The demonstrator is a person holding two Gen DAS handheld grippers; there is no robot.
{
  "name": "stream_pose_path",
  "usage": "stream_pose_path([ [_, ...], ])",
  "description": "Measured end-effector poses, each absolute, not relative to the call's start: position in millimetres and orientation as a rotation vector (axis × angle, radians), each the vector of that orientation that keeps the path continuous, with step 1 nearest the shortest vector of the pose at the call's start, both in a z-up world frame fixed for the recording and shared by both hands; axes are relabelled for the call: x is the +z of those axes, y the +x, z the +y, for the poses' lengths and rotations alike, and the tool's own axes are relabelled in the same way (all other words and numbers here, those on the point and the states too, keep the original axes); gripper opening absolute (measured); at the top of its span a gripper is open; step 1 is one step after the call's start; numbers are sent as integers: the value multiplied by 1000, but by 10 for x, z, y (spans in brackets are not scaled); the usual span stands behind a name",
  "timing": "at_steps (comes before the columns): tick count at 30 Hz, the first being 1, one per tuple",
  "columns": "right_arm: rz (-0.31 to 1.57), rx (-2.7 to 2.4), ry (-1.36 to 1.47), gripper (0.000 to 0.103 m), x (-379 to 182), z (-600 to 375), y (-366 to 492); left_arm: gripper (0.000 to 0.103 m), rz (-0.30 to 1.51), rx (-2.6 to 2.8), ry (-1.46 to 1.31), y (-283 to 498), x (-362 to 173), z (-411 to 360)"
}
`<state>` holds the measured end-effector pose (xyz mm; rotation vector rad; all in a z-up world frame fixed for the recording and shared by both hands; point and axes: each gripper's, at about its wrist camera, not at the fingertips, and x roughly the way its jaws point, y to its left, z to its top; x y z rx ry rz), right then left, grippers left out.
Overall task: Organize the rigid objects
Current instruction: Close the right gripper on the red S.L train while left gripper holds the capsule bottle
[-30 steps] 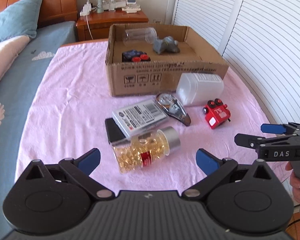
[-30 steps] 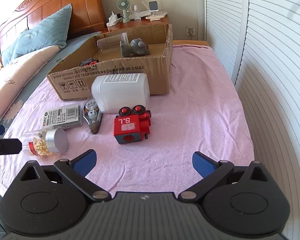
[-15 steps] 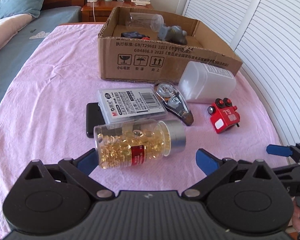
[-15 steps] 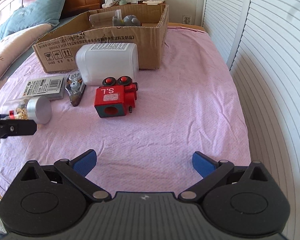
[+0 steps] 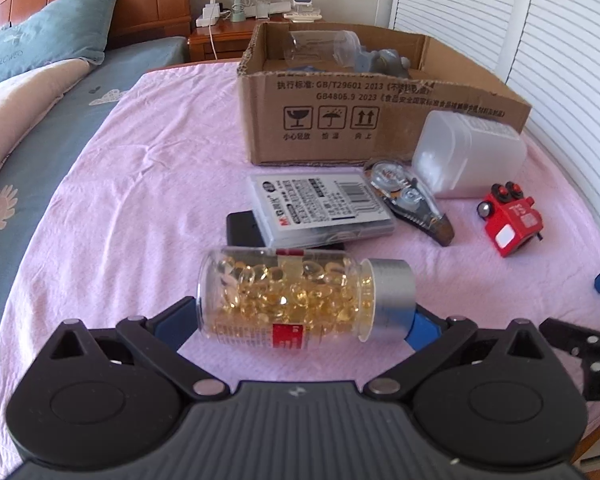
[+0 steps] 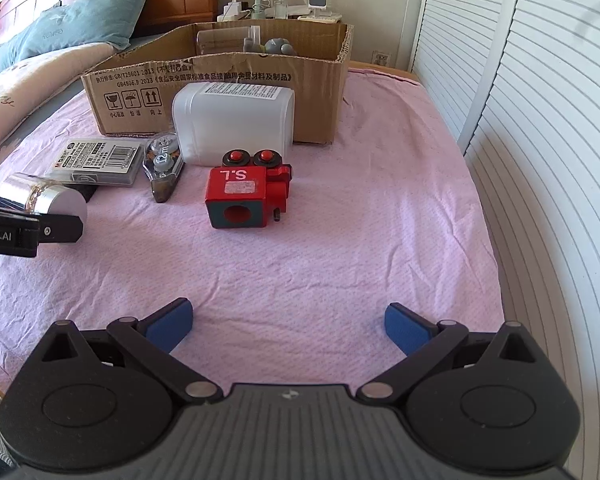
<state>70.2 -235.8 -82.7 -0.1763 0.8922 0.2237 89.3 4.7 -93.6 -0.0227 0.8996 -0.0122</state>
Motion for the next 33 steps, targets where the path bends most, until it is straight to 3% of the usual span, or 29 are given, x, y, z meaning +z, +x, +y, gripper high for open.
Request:
stream_pose_path([
  [24,802,429,-240,103,-889,-1959,1389,102,842,4,-24,855,-983,167],
  [27,779,424,-233,95,-881,-1980,1376,102,842,3,-24,856,-984,169],
  [33,744,401,-229,69,-846,-2044,1282,102,837,9,-26,853,-987,168],
])
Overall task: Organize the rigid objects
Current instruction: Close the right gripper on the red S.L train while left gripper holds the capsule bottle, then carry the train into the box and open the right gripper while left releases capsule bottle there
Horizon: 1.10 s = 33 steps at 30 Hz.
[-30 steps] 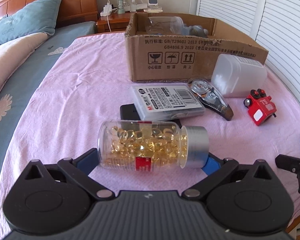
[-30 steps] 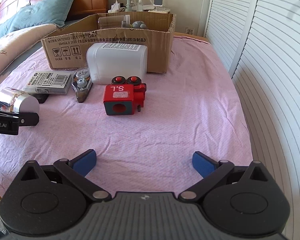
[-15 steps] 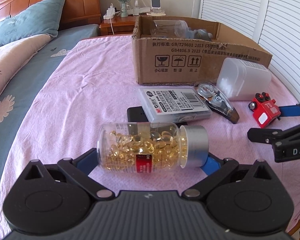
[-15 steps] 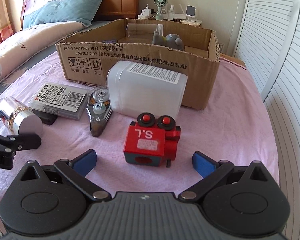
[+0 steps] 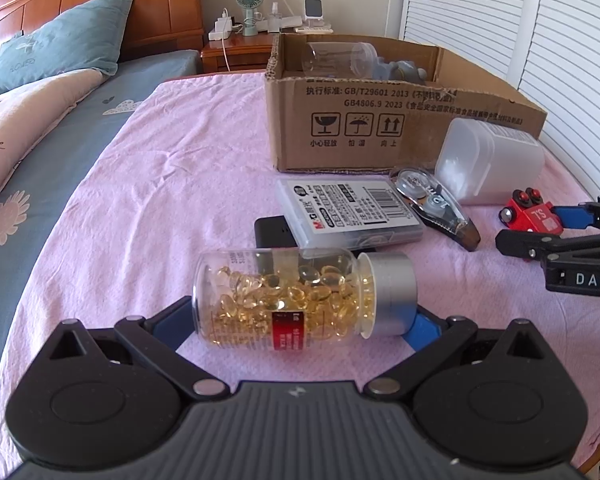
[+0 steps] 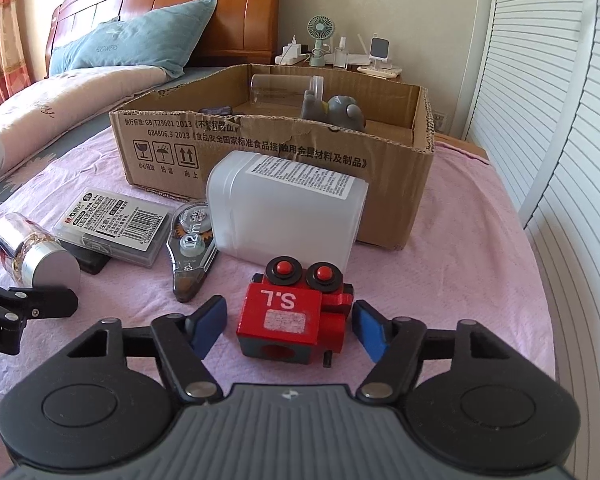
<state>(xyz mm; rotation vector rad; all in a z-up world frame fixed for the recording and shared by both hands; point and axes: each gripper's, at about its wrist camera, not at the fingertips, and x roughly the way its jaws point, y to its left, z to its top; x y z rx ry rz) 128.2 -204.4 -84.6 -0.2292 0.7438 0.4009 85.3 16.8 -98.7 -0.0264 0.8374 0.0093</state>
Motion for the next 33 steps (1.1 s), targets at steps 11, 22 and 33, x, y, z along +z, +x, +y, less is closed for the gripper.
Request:
stream_pose_path([
  [11,722,290,-260,57,-831,-2058,1052,102,826,38,-39,818,-986,149],
  [22,731,289,-237,58,-842,-2078,1045,102,783,48,-99,785,-901,182],
  [33,762,284,-271,57,-789,-2041,1065,93,816,-41,-58,871,-805,210],
])
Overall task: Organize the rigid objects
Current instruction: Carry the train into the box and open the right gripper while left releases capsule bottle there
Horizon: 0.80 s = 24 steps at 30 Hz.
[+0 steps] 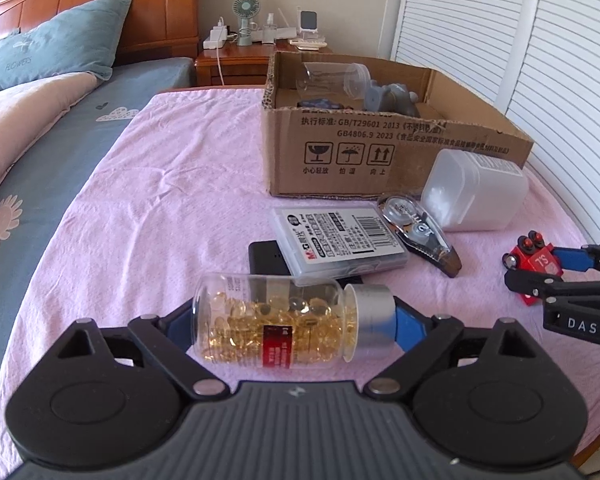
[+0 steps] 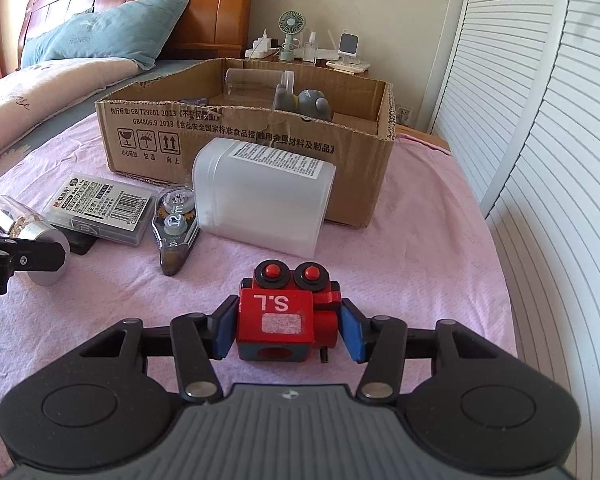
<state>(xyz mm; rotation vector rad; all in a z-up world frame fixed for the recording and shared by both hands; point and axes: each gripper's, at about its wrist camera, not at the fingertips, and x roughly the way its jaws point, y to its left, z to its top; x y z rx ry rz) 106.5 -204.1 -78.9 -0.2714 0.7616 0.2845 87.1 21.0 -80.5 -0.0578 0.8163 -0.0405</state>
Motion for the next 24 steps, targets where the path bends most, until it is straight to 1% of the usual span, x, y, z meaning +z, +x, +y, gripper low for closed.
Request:
stream_pose_path([
  [8,755,320,-304,57,-570,-2100,1033,93,848,-150,55,889,-654,225],
  [15,690,370,-316,57,-154,-2150,1033,93,864,-250,75,897,-439,287],
  [19,642,391,-313,57,94,-2105,1205,93,857,-278,72,941,-303,344],
  [24,629,389,-301,57,217,-1997,1614,93,833,-278,60,1024,-132,449],
])
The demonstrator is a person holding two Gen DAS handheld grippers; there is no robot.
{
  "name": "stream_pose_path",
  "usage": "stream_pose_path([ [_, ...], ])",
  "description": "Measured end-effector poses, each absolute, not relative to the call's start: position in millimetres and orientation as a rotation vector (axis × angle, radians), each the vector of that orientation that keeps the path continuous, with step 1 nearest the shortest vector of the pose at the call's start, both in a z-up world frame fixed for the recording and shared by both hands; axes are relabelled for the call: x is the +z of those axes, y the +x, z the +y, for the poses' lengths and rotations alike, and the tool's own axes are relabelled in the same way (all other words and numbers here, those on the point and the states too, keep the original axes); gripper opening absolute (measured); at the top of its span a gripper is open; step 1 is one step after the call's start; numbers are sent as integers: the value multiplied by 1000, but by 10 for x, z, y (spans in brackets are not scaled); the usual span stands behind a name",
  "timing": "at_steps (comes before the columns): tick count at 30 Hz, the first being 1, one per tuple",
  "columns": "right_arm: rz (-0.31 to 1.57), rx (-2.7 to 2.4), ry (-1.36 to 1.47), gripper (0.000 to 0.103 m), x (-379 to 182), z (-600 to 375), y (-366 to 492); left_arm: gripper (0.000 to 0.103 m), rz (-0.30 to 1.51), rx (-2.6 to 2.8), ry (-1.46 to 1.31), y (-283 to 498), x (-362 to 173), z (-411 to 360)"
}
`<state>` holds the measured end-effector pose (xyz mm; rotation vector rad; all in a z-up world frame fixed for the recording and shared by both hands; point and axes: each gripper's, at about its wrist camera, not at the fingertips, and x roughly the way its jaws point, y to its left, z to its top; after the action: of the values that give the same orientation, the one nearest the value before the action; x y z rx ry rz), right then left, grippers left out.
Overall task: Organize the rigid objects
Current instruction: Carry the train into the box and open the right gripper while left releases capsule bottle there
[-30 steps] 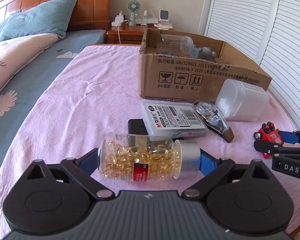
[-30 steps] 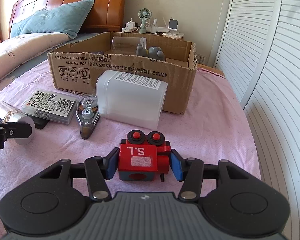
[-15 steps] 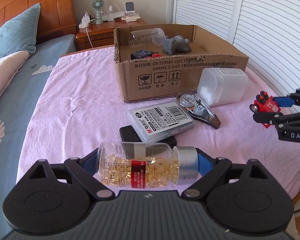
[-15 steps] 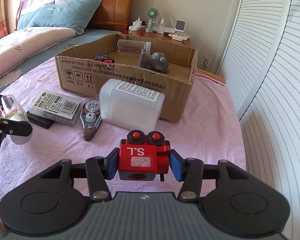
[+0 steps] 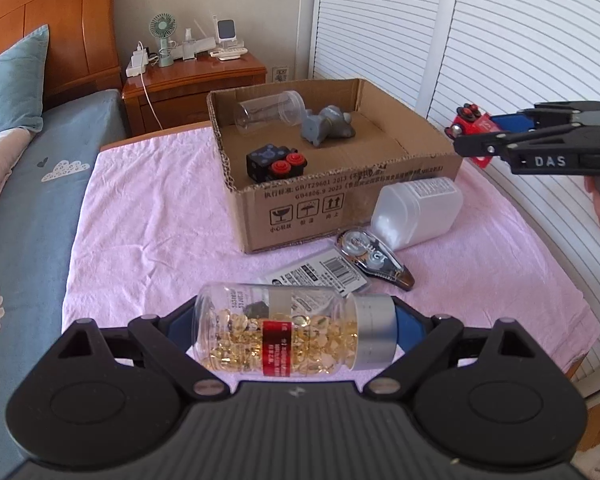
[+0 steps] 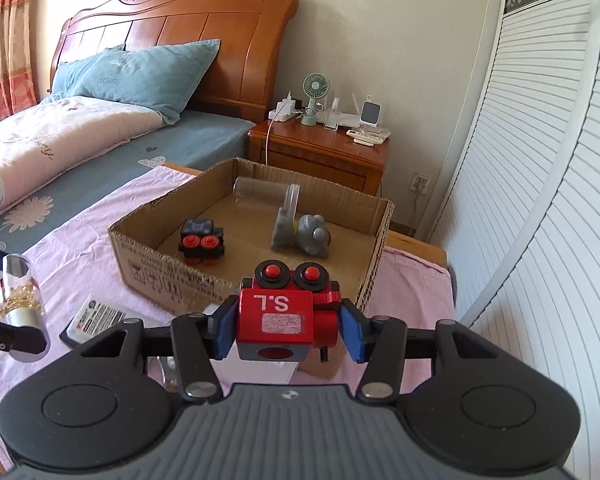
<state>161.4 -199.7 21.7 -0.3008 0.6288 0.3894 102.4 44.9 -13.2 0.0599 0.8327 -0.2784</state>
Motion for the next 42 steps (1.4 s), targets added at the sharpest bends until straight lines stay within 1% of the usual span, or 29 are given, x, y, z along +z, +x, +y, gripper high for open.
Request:
stream_pose_path([
  [7,706,405,-269,57,121,-1762,2213,93,796,-269,61,1150,44,575],
  [13,761,453,-233,57,-12,-1530,2467,93,782,-253,67,1251,101,641],
  [14,772,474,-227,62,-38,-1497,2482,93,781,-253,69,1265,107,642],
  [15,780,497,-220,69,-56,-1478,2488,93,780,-253,72,1282,114,642],
  [16,787,512,-215,90,-66,-1461,2488,93,777,-251,75,1298,124,641],
  [17,778,513,-209,103,-64,-1453,2452,93,773,-251,78,1312,141,640],
  [19,745,513,-205,103,-36,-1461,2372,93,768,-250,77,1353,175,636],
  [23,760,483,-216,103,35,-1512,2193,93,756,-271,86,1449,269,586],
  [30,848,360,-226,103,74,-1682,1856,93,746,-322,126,1706,408,362],
  [37,862,255,-152,103,60,-1897,1564,93,780,-363,144,2216,455,90],
  [42,854,244,-80,103,69,-2035,1434,93,825,-364,163,2674,358,-110],
])
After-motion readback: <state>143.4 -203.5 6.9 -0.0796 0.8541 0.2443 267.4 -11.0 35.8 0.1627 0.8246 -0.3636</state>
